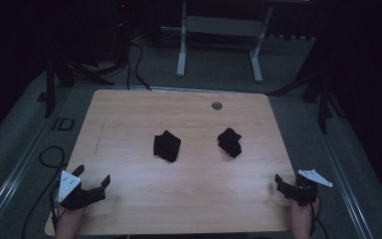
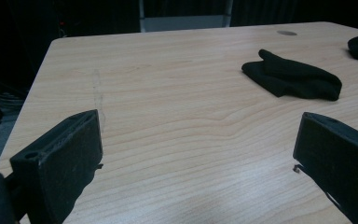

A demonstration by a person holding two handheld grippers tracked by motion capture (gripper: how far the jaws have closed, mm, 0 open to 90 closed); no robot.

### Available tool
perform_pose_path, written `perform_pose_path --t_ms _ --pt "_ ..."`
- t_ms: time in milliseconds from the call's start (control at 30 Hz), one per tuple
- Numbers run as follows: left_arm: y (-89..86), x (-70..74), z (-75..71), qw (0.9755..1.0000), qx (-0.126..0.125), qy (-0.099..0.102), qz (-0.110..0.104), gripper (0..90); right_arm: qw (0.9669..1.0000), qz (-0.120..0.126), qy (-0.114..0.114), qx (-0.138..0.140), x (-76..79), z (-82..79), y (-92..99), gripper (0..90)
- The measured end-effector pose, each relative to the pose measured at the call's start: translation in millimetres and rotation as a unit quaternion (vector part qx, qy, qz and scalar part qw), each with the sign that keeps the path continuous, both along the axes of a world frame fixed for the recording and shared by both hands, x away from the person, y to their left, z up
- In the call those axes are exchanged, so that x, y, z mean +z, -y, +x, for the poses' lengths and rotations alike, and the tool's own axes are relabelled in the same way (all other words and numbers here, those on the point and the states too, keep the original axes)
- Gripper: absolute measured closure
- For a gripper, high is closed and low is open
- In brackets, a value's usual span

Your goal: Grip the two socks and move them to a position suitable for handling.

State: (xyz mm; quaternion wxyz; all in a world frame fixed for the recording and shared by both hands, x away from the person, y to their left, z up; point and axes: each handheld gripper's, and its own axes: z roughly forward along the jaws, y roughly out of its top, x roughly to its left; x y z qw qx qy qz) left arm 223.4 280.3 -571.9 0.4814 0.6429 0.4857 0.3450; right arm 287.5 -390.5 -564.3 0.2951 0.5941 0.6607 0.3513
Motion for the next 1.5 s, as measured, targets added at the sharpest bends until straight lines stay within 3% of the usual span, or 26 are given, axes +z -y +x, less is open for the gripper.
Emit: perform_pose_path --t_ms 133,400,433,500,600,633,667,767,967,1133,1200,1267,1333,1500 --pt "0.8 -0.2 -1.1 1.0 -0.002 0.0 0.001 1.7 1.0 0.0 0.005 0.007 0.3 1.3 -0.8 14.2" --pt "11.4 7.9 -10.3 0.9992 0.015 0.031 0.02 3.1 0.9986 -0.011 0.013 0.049 7.5 1.8 -11.2 13.1" --pt "12.8 8.5 -10.8 0.9992 0.016 0.033 0.015 3.1 0.9981 -0.017 0.013 0.057 11.3 2.3 -16.0 13.0" --pt "14.6 7.8 -10.6 0.9998 0.005 0.02 0.001 3.1 0.9971 -0.021 0.013 0.073 15.3 4.0 -23.5 12.9" --pt "17.1 5.1 -9.5 0.9999 -0.013 0.006 -0.006 3.1 0.9939 -0.011 -0.007 0.11 18.4 11.1 -36.2 13.1" --pt "18.7 4.2 -9.2 0.9998 -0.018 0.003 -0.011 3.1 0.9913 -0.002 -0.015 0.13 19.3 14.3 -41.0 13.1" --pt "19.5 4.2 -9.2 0.9997 -0.02 0.002 -0.015 3.1 0.9884 -0.003 -0.02 0.15 20.4 17.9 -47.7 13.1" --pt "24.1 5.2 -8.8 0.9993 -0.031 -0.008 -0.021 3.1 0.9837 -0.013 -0.022 0.178 22.4 26.4 -63.8 13.1" --pt "29.3 5.1 -10.4 0.9987 -0.044 -0.018 -0.016 3.1 0.9786 -0.024 -0.021 0.203 26.3 45.2 -85.7 12.8" --pt "30.8 5.4 -10.6 0.9984 -0.05 -0.02 -0.018 3.1 0.9774 -0.029 -0.032 0.207 29.0 64.1 -105.2 12.8" --pt "31.6 5.1 -10.5 0.9984 -0.05 -0.02 -0.015 3.1 0.9722 -0.019 -0.036 0.231 28.8 72.5 -112.4 11.4" --pt "31.8 4.9 -10.4 0.9983 -0.053 -0.022 -0.015 3.1 0.9692 -0.014 -0.041 0.242 28.7 79.6 -119.7 11.4" --pt "32.3 5.0 -10.4 0.9983 -0.052 -0.021 -0.014 3.1 0.9666 -0.028 -0.039 0.252 29.4 87.0 -127.7 12.7" --pt "32.1 5.1 -10.6 0.9983 -0.053 -0.02 -0.013 3.1 0.9663 -0.027 -0.031 0.254 36.6 109.7 -137.0 16.2"
